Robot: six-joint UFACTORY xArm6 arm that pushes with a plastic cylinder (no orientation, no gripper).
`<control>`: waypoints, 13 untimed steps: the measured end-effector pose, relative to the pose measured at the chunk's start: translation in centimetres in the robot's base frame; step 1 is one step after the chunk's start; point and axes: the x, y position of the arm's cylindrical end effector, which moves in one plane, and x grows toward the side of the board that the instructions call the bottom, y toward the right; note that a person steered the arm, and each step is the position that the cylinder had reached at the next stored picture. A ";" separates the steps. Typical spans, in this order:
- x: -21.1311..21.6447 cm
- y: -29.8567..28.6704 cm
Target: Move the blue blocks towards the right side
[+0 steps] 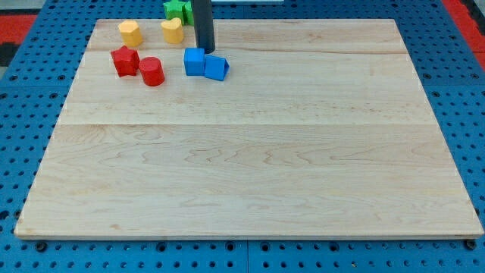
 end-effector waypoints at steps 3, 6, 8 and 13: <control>0.0 -7.2; 2.8 2.4; 7.2 -3.4; 4.2 9.1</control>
